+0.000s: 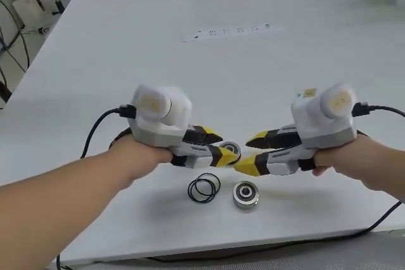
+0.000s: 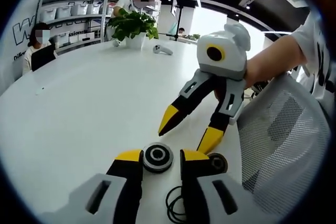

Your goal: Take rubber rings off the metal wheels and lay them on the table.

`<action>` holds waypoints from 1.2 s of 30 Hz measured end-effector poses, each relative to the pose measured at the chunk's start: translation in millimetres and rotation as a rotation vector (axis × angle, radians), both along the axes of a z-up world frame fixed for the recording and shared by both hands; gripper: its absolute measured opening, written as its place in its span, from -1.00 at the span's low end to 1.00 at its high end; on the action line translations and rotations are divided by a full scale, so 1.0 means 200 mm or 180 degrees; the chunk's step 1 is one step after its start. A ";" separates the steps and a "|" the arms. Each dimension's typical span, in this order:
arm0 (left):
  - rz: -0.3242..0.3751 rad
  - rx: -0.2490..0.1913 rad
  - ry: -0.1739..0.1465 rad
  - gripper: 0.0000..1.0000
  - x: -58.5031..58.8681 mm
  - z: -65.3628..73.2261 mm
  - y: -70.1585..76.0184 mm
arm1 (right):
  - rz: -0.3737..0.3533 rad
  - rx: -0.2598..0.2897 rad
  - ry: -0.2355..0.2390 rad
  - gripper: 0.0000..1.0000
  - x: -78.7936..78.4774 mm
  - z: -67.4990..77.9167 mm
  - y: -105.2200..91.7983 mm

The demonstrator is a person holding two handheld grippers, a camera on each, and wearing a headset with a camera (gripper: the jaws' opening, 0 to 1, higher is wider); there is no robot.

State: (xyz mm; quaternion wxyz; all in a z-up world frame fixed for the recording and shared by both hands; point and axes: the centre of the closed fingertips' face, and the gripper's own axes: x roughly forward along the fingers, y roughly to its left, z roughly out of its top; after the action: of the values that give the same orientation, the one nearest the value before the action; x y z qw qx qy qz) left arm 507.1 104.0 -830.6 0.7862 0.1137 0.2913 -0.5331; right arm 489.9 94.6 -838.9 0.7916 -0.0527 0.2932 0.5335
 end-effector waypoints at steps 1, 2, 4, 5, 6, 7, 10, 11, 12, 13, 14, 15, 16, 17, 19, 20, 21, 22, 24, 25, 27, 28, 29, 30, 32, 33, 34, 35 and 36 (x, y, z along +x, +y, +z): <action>0.0002 0.0014 0.0000 -0.55 0.00 0.00 0.00 | -0.0001 0.0001 0.0001 -0.26 0.00 0.00 0.00; 0.0003 0.0024 0.0001 -0.56 0.00 -0.01 0.00 | -0.0004 0.0007 0.0004 -0.26 0.00 0.00 0.00; -0.0003 0.0034 0.0000 -0.57 0.00 -0.01 0.00 | -0.0005 0.0007 0.0001 -0.26 0.00 0.00 0.00; -0.0008 0.0040 -0.0001 -0.58 0.00 -0.02 -0.01 | -0.0007 0.0010 0.0004 -0.26 0.00 0.00 0.00; -0.0024 0.0055 0.0002 -0.60 0.00 -0.02 -0.01 | -0.0009 0.0012 0.0007 -0.26 0.00 0.00 0.00; -0.0037 0.0068 -0.0004 -0.64 0.00 -0.03 -0.01 | -0.0013 0.0013 0.0009 -0.26 0.00 0.00 0.00; -0.0018 0.0071 -0.0023 -0.68 0.01 -0.04 0.00 | -0.0015 0.0015 0.0012 -0.26 0.00 0.00 0.00; -0.0019 0.0071 -0.0029 -0.70 0.01 -0.04 0.00 | -0.0016 0.0016 0.0014 -0.25 0.00 -0.01 0.00; -0.0036 0.0088 -0.0060 -0.72 0.01 -0.04 0.00 | -0.0016 0.0016 0.0015 -0.26 0.00 -0.01 0.00; -0.0049 0.0115 -0.0060 -0.72 0.00 -0.04 -0.01 | -0.0014 0.0010 0.0017 -0.26 0.00 -0.01 0.00; -0.0070 0.0136 -0.0117 -0.72 0.00 -0.05 -0.01 | -0.0011 0.0007 0.0018 -0.26 0.00 -0.01 0.00; -0.0100 0.0177 -0.0188 -0.72 0.00 -0.04 -0.01 | -0.0011 0.0006 0.0018 -0.26 0.00 -0.02 0.00; -0.0119 0.0211 -0.0236 -0.73 0.01 -0.05 -0.02 | -0.0010 0.0006 0.0018 -0.26 0.00 -0.02 0.00; -0.0112 0.0214 -0.0234 -0.74 0.00 -0.05 -0.02 | -0.0010 0.0005 0.0018 -0.26 0.00 -0.02 0.00; -0.0098 0.0216 -0.0236 -0.78 0.01 -0.04 -0.01 | -0.0012 0.0005 0.0019 -0.26 0.01 -0.02 0.01; -0.0092 0.0222 -0.0245 -0.79 0.01 -0.04 -0.01 | -0.0010 -0.0004 0.0012 -0.26 0.01 -0.02 0.01; -0.0079 0.0232 -0.0254 -0.81 0.02 -0.04 -0.01 | -0.0008 -0.0006 0.0013 -0.26 0.01 -0.03 0.01; -0.0076 0.0244 -0.0264 -0.83 0.02 -0.05 -0.01 | -0.0012 -0.0007 0.0014 -0.27 0.01 -0.03 0.01; -0.0121 0.0327 -0.0369 -0.85 0.02 -0.05 -0.01 | -0.0017 -0.0012 0.0012 -0.27 0.01 -0.03 0.02; -0.0147 0.0355 -0.0395 -0.85 0.02 -0.05 -0.01 | -0.0018 -0.0019 0.0012 -0.28 0.01 -0.04 0.02; -0.0140 0.0366 -0.0403 -0.85 0.01 -0.05 -0.01 | -0.0014 -0.0037 0.0008 -0.29 0.01 -0.05 0.03; -0.0134 0.0371 -0.0408 -0.85 0.02 -0.05 -0.01 | -0.0014 -0.0049 -0.0005 -0.29 0.02 -0.05 0.03; -0.0132 0.0373 -0.0414 -0.85 0.02 -0.05 -0.01 | -0.0014 -0.0050 -0.0009 -0.30 0.02 -0.05 0.04; -0.0127 0.0373 -0.0416 -0.85 0.02 -0.05 -0.01 | -0.0014 -0.0050 -0.0013 -0.31 0.02 -0.05 0.04; -0.0118 0.0371 -0.0418 -0.85 0.02 -0.04 -0.01 | -0.0003 -0.0090 -0.0032 -0.34 0.02 -0.05 0.05; -0.0111 0.0367 -0.0413 -0.85 0.02 -0.04 -0.01 | 0.0004 -0.0114 -0.0051 -0.36 0.03 -0.06 0.05; -0.0108 0.0365 -0.0411 -0.85 0.02 -0.04 -0.01 | -0.0006 -0.0130 -0.0050 -0.37 0.03 -0.06 0.05; -0.0108 0.0366 -0.0411 -0.85 0.02 -0.04 -0.01 | -0.0032 -0.0139 -0.0040 -0.38 0.04 -0.07 0.05; -0.0104 0.0367 -0.0409 -0.85 0.02 -0.04 -0.01 | -0.0058 -0.0138 -0.0037 -0.39 0.05 -0.07 0.05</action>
State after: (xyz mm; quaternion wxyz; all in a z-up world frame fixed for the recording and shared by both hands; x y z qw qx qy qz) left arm 510.3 101.8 -839.2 0.7865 0.1976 0.2686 -0.5198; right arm 498.9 103.9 -852.9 0.7968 -0.0703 0.3004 0.5195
